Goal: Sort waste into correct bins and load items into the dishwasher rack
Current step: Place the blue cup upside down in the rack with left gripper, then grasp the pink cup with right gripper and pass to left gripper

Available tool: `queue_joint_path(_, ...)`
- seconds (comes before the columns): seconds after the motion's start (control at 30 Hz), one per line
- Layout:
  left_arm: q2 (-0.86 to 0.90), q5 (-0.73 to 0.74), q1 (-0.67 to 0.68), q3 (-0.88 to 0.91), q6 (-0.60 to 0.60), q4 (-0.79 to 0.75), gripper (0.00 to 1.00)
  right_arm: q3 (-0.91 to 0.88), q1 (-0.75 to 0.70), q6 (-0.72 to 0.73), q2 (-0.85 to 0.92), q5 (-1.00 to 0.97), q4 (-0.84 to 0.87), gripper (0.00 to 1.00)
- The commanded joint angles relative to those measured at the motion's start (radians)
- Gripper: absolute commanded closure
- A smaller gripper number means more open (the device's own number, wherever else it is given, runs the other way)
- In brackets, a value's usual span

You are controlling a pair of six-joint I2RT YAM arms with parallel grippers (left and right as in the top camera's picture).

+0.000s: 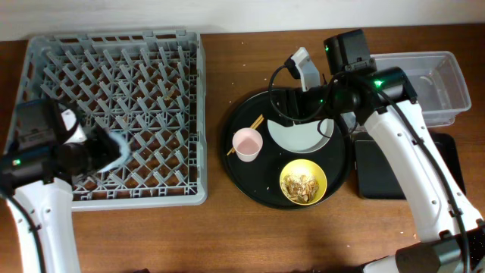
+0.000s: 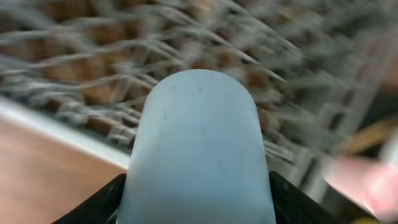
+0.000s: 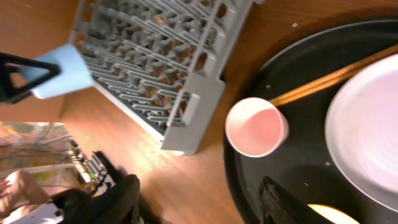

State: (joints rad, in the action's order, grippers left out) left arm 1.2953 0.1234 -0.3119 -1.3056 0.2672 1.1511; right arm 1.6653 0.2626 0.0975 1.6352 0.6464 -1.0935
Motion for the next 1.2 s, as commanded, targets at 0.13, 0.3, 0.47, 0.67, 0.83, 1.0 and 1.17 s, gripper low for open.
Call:
queue_joint_path(0.13,0.166,-0.244,-0.019,-0.023,0.103,-0.053,0.38,0.005,0.005,-0.016,-0.024,-0.057,-0.011,0.33)
queue_joint_path(0.3,0.242,-0.259,-0.019,-0.023,0.103,-0.162,0.38,0.005,0.005,-0.016,-0.024,-0.057,-0.011,0.32)
queue_joint_path(0.47,0.298,-0.259,-0.019,-0.023,0.157,-0.118,0.29,0.005,0.005,-0.015,-0.024,-0.057,-0.012,0.32)
queue_joint_path(0.67,0.354,-0.195,-0.025,-0.032,0.166,-0.111,0.01,0.004,0.005,-0.027,-0.024,-0.057,-0.029,0.3)
queue_joint_path(0.83,0.35,0.01,-0.045,-0.167,0.101,-0.026,0.01,-0.05,0.071,-0.035,-0.016,-0.19,-0.002,0.29)
queue_joint_path(1.0,0.317,0.268,-0.016,-0.307,-0.114,0.045,0.05,-0.199,0.176,0.073,0.05,-0.349,0.179,0.41)
queue_joint_path(1.17,0.231,0.502,-0.007,-0.322,-0.278,0.071,0.05,-0.278,0.184,0.147,0.177,-0.401,0.32,0.5)
